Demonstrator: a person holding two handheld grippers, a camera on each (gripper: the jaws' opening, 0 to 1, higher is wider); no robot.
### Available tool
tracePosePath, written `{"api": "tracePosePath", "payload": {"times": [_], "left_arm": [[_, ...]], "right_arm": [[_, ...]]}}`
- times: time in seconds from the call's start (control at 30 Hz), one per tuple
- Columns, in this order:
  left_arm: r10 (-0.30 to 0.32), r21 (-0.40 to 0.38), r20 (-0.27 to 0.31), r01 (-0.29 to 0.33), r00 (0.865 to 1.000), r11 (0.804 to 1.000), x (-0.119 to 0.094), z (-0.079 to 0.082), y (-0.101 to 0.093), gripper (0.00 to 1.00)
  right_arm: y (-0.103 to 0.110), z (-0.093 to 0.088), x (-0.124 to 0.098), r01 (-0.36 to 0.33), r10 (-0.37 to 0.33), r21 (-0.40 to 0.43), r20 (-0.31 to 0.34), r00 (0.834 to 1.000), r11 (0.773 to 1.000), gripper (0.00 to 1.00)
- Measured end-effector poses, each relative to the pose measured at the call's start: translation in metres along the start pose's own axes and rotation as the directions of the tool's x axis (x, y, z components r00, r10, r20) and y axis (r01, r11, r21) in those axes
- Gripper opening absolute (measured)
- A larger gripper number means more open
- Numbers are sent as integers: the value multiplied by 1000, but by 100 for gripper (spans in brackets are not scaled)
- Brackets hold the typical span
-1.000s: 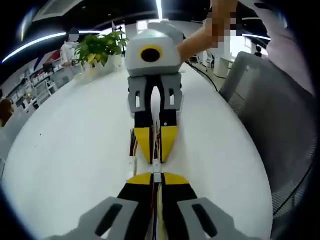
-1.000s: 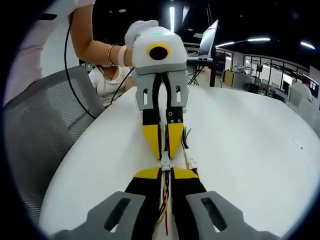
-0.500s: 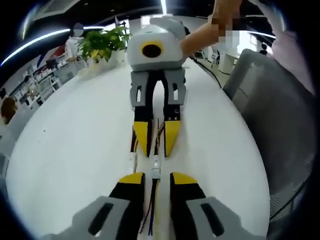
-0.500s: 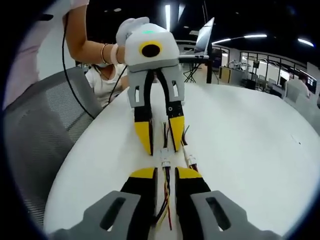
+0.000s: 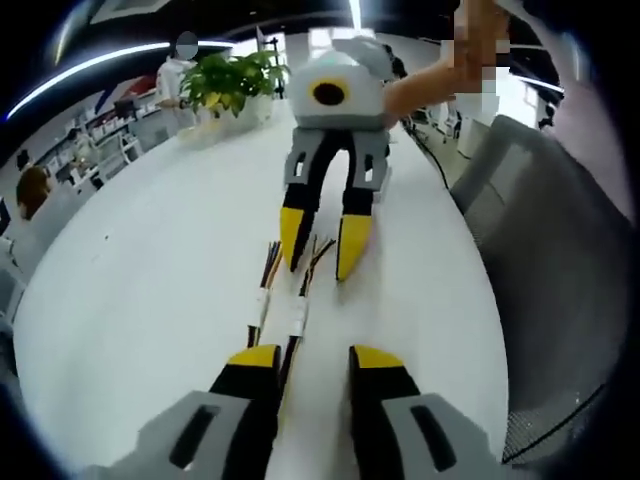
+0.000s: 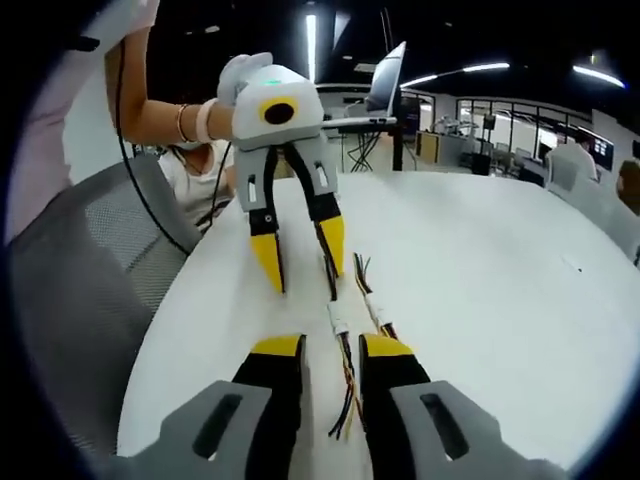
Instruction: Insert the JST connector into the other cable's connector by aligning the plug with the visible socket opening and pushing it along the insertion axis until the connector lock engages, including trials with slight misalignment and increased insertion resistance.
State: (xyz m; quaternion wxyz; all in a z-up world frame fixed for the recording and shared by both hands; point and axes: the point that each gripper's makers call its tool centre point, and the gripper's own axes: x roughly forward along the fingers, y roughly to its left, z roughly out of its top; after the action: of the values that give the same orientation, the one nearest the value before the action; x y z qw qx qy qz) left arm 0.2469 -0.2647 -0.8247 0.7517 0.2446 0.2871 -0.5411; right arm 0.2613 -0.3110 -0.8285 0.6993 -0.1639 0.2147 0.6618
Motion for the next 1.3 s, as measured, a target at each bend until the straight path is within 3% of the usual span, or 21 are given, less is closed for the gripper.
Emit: {"api": "tracePosePath", "payload": {"times": [0.1,0.23,0.3,0.43,0.67,0.77,0.87,0.9,1.03,1.13,1.17,1.3], "left_arm": [[29,-16,3,-29,1000,999,-8,3,-3,23],[58,-24,-9,-58,998,998,-16,1,-7,24],[74,-40,-4,-74,997,996,-19,3,-10,26],[99,-129,46,-92,994,987,-25,14,-16,29],[149,-212,91,-127,985,969,-39,28,-32,35],[169,-257,65,-147,983,955,-36,22,-38,36],[173,-309,62,-146,983,940,-32,18,-45,39],[184,-316,68,-154,981,936,-34,20,-46,41],[298,-366,73,-252,952,896,-48,22,-39,45],[375,-438,72,-308,924,844,-61,22,-35,45],[396,-442,94,-318,913,839,-66,27,-34,45],[421,-478,122,-319,899,818,-78,33,-39,48]], "right_arm": [[4,-3,-10,23,-23,40,-15,1000,999,30],[7,-4,-22,71,-69,89,-18,997,994,32],[11,3,-29,104,-103,158,-11,995,982,36],[12,12,-41,162,-166,187,5,986,969,42],[16,24,-54,215,-236,289,36,971,933,50],[21,29,-55,212,-243,325,56,969,921,52],[26,30,-56,215,-257,411,48,965,886,56],[27,29,-56,217,-259,415,47,965,884,59],[32,28,-60,235,-274,436,28,961,869,65],[36,28,-60,243,-281,450,20,959,859,69],[38,28,-60,251,-288,465,9,958,849,70],[44,33,-60,253,-301,515,11,954,819,75]]}}
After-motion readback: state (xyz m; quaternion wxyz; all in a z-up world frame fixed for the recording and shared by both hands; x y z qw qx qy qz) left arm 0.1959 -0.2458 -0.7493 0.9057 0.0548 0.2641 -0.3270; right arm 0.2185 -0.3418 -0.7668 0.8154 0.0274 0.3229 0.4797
